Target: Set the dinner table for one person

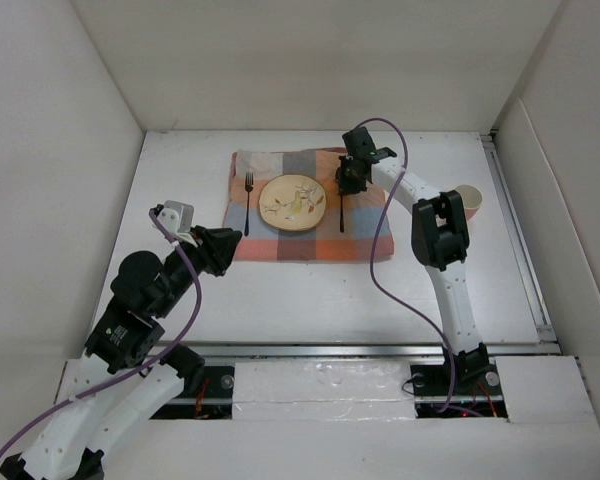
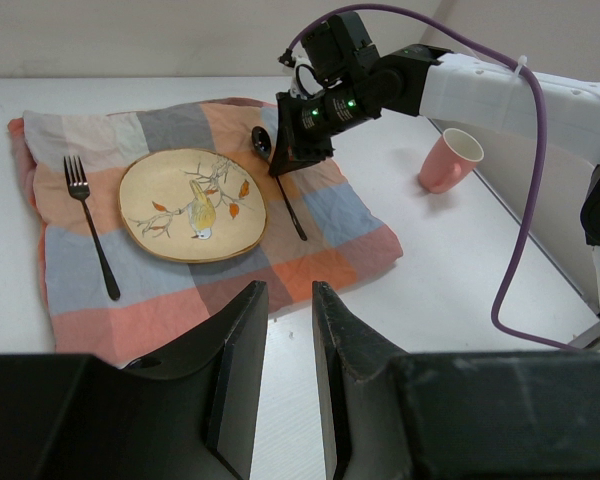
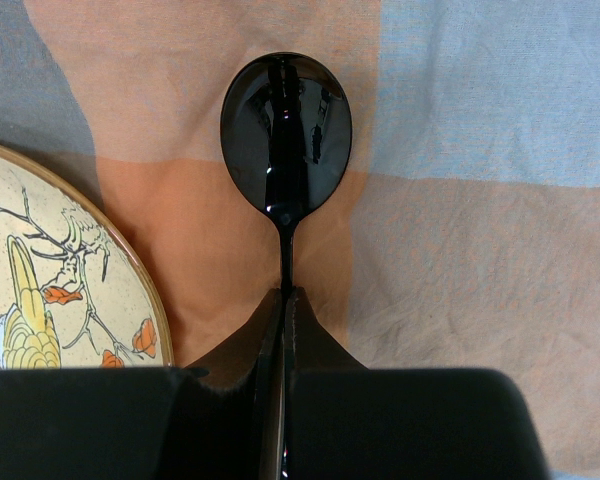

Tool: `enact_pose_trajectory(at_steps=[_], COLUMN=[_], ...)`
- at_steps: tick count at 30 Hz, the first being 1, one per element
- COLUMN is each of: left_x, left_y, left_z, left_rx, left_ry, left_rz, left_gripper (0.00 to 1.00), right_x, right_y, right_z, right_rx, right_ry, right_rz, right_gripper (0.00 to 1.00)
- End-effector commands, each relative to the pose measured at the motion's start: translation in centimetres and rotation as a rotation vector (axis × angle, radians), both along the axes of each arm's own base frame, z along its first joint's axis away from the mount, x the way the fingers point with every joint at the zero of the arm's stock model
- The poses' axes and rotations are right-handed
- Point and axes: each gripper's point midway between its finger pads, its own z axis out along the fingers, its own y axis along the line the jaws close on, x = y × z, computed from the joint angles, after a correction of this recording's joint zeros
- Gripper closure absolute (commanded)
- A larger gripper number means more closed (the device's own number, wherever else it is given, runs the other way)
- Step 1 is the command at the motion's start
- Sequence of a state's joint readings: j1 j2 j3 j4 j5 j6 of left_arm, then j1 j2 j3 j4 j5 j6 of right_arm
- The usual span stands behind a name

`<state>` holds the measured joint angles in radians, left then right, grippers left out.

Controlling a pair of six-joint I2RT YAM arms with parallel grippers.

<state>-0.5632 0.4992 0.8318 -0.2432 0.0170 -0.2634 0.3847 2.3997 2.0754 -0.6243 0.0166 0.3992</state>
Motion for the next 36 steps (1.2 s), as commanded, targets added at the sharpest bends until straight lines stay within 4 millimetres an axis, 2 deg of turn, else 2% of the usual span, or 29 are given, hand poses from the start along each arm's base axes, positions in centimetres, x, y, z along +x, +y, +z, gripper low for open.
enact_pose_trajectory(at_steps=[1, 3, 4, 5, 7, 8, 11, 12, 13, 14, 15, 16, 17, 18, 19, 20, 21, 22, 23, 24, 25, 26, 28, 29, 31, 32, 35, 36], left_x=[0.3, 0.3, 0.3, 0.3, 0.3, 0.3, 0.2, 0.2, 0.1, 0.2, 0.2, 0.1, 0.1, 0.1, 0.0, 0.0, 0.0, 0.0, -0.1, 0.0, 0.0, 0.1, 0.0, 0.0, -0.1, -0.1, -0.1, -0.1], left_y=[-0.1, -0.1, -0.2, -0.1, -0.2, -0.1, -0.1, -0.1, -0.1, 0.0, 0.0, 0.0, -0.1, 0.0, -0.1, -0.1, -0.1, -0.1, -0.1, -0.1, -0.2, -0.3, -0.2, -0.2, -0.1, -0.1, -0.1, -0.1], left_z=[1.1, 1.1, 1.1, 1.1, 1.2, 1.1, 1.2, 1.3, 1.3, 1.3, 1.3, 1.3, 1.3, 1.3, 1.4, 1.5, 1.4, 1.4, 1.4, 1.4, 1.3, 1.3, 1.3, 1.4, 1.6, 1.5, 1.5, 1.5], left_rx=[-0.017, -0.018, -0.017, -0.018, -0.018, -0.018, -0.02, -0.021, -0.023, -0.021, -0.022, -0.023, -0.024, -0.025, -0.026, -0.028, -0.025, -0.026, -0.026, -0.028, -0.025, -0.025, -0.025, -0.027, -0.03, -0.029, -0.029, -0.029], left_ry=[-0.041, -0.042, -0.041, -0.042, -0.042, -0.042, -0.045, -0.047, -0.05, -0.05, -0.049, -0.048, -0.049, -0.05, -0.054, -0.054, -0.053, -0.055, -0.055, -0.052, -0.052, -0.05, -0.049, -0.053, -0.058, -0.056, -0.057, -0.057], left_rz=[0.003, 0.002, 0.002, 0.003, 0.002, 0.002, 0.003, 0.002, 0.002, 0.003, 0.003, 0.002, 0.0, 0.0, -0.004, -0.006, -0.004, -0.007, -0.009, -0.007, -0.012, -0.01, -0.01, -0.012, -0.007, -0.007, -0.007, -0.007], left_gripper=[0.78, 0.78, 0.78, 0.78, 0.78, 0.78, 0.78, 0.78, 0.78, 0.78, 0.78, 0.78, 0.78, 0.78, 0.78, 0.78, 0.78, 0.78, 0.78, 0.78, 0.78, 0.78, 0.78, 0.78, 0.78, 0.78, 0.77, 0.78], right_x=[1.0, 0.8, 0.7, 0.7, 0.4, -0.2, -1.2, -1.6, -1.8, -3.0, -3.8, -3.9, -5.0, -5.7, -7.1, -7.3, -8.9, -10.0, -10.5, -10.8, -10.8, -10.2, -10.0, -9.8, -9.0, -8.6, -7.9, -7.7], right_y=[0.1, 0.0, 0.2, 0.4, 0.4, 0.7, 0.2, -0.6, -1.8, -3.0, -4.0, -6.4, -8.2, -10.1, -12.8, -16.0, -18.4, -20.8, -23.6, -24.9, -25.7, -27.4, -27.6, -28.1, -28.1, -28.4, -28.4, -28.9], right_z=[1.7, 2.5, 2.9, 5.1, 6.9, 9.1, 12.3, 15.3, 16.2, 15.3, 18.8, 19.6, 17.9, 18.6, 22.1, 22.7, 20.2, 21.9, 21.6, 20.7, 20.5, 19.2, 18.6, 16.4, 15.6, 14.3, 13.1, 12.2], right_rx=[-0.01, 0.0, 0.011, 0.035, 0.051, 0.061, 0.072, 0.091, 0.094, 0.083, 0.111, 0.102, 0.095, 0.09, 0.088, 0.074, 0.033, 0.013, -0.011, -0.028, -0.029, -0.058, -0.078, -0.107, -0.119, -0.127, -0.136, -0.141], right_ry=[-0.044, -0.065, -0.072, -0.106, -0.139, -0.171, -0.214, -0.264, -0.28, -0.253, -0.326, -0.355, -0.345, -0.378, -0.48, -0.534, -0.503, -0.558, -0.56, -0.544, -0.536, -0.482, -0.456, -0.385, -0.354, -0.326, -0.301, -0.281], right_rz=[0.004, 0.005, 0.013, 0.018, 0.022, 0.034, 0.034, 0.025, 0.009, -0.007, -0.024, -0.081, -0.138, -0.192, -0.279, -0.363, -0.427, -0.507, -0.573, -0.603, -0.613, -0.644, -0.642, -0.642, -0.622, -0.619, -0.608, -0.613], right_gripper=[0.95, 0.79, 0.68, 0.63, 0.51, 0.45, 0.39, 0.38, 0.38, 0.38, 0.41, 0.63, 0.79, 0.93, 1.0, 1.0, 1.0, 1.0, 1.0, 1.0, 0.85, 0.67, 0.54, 0.51, 0.5, 0.49, 0.49, 0.49])
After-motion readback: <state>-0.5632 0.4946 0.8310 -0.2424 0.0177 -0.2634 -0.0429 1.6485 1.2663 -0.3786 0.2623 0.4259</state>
